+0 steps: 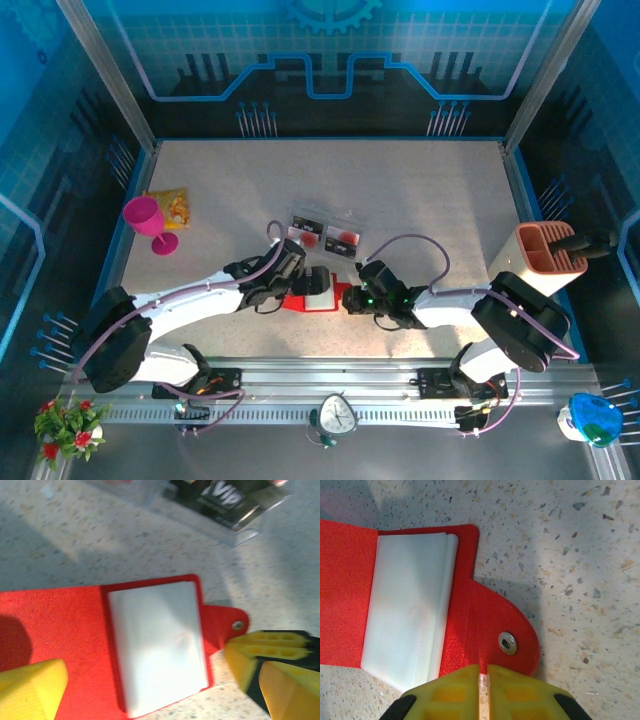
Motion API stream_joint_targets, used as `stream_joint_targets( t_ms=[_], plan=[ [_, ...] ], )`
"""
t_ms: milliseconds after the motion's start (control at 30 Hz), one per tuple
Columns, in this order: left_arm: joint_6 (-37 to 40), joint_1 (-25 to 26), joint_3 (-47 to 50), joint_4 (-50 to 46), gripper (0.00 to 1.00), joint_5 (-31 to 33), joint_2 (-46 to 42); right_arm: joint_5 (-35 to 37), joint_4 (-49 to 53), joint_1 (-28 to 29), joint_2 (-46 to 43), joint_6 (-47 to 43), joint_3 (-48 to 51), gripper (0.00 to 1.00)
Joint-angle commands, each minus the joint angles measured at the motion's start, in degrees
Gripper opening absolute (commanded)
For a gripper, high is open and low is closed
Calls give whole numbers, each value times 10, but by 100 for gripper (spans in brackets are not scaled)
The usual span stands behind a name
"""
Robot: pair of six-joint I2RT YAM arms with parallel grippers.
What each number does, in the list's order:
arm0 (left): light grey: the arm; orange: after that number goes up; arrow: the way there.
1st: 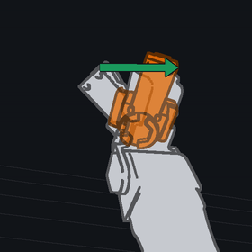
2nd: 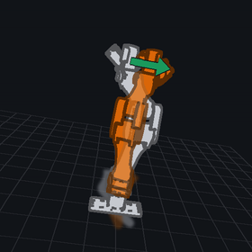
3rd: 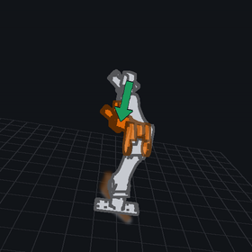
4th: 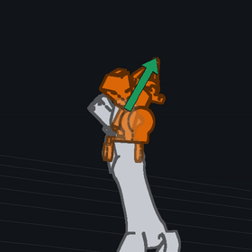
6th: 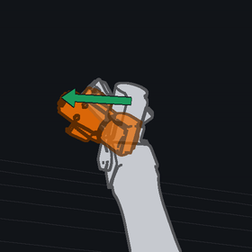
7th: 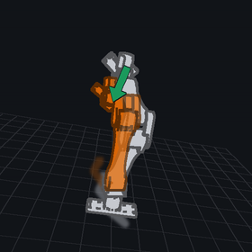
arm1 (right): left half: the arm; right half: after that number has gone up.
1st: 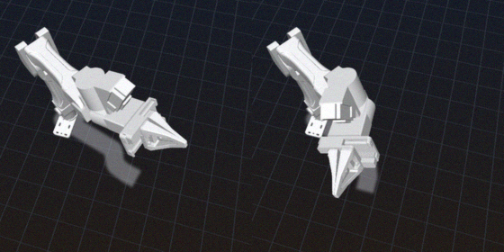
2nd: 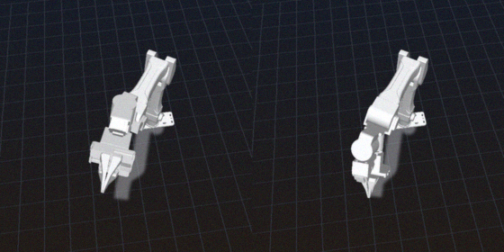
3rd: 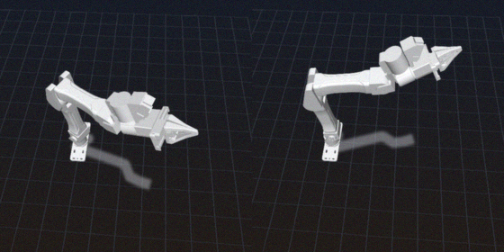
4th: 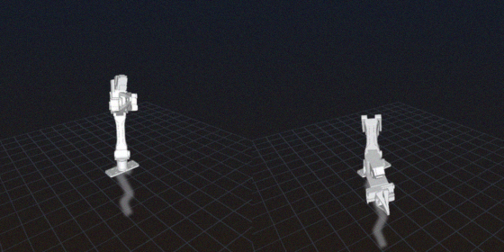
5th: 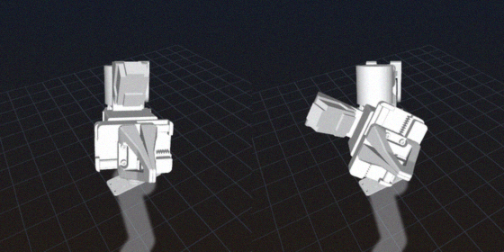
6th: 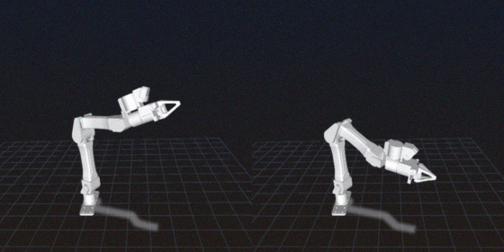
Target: Put the credit cards into the card holder
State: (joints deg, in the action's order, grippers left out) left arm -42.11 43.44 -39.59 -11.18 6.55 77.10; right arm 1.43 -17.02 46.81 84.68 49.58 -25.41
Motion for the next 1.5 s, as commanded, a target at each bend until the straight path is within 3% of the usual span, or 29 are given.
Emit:
stream_joint_targets(
  t_ms=[0,500,1033,1467],
  plan=[
    [-1,-10,28,30,99,5,6,-1,6,-3,-16,10,7,13],
    [59,-11,85,84,99,42,18,-10,74,0,-58,5,-62,13],
    [65,-11,105,94,99,54,15,-24,57,-1,74,-10,-147,13],
    [89,-10,95,58,99,81,23,-42,22,-3,152,3,-156,12]
  ],
)
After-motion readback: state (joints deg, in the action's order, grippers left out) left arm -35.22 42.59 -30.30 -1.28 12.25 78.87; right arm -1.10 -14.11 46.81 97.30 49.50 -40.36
